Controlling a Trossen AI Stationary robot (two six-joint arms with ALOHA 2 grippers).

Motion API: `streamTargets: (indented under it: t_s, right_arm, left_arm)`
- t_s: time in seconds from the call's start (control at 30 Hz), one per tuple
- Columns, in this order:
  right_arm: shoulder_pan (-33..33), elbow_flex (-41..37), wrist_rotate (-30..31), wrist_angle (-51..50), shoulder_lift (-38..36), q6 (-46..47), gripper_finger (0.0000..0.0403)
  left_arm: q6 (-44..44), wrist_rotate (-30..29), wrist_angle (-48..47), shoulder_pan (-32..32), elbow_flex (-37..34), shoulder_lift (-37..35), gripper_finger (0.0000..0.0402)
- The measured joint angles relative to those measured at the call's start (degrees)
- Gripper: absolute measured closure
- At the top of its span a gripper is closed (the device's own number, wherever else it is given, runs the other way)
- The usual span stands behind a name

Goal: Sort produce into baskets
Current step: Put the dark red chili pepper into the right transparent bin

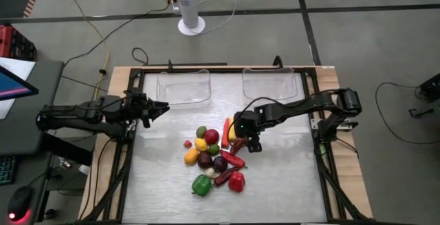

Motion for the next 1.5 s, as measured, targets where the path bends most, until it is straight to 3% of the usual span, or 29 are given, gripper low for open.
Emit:
streamTargets:
  t_s: [0.5, 0.67, 0.83, 1.0, 1.23, 1.5]
  right_arm:
    - [0.04, 0.04, 0.44, 2.37, 6.54, -4.79, 0.0112]
    - [-0.07, 0.04, 1.20, 1.08, 6.63, -4.68, 0.0148]
    - [-0.04, 0.05, 1.19, -0.88, 6.63, -4.49, 0.0212]
    - [-0.04, 0.32, 1.11, -3.82, 5.01, 0.39, 0.0259]
    - [-1.01, 6.29, 4.16, -10.88, 1.60, 1.46, 0.0242]
    - [-5.71, 19.70, 11.91, -24.01, -0.72, 1.62, 0.0245]
  left_arm:
    - [0.89, 3.17, -0.11, 0.02, 0.00, 1.96, 0.0248]
    - [1.44, 2.68, -0.13, 0.02, 0.00, 1.96, 0.0249]
    - [1.92, 2.70, -0.13, 0.02, 0.00, 1.51, 0.0249]
    - [1.91, 2.94, -0.11, 0.02, 0.00, 1.29, 0.0249]
    - [-0.87, 7.36, -0.05, 0.02, 0.00, 0.61, 0.0249]
    - [0.79, 5.77, 4.32, 0.02, 0.00, -2.45, 0.0249]
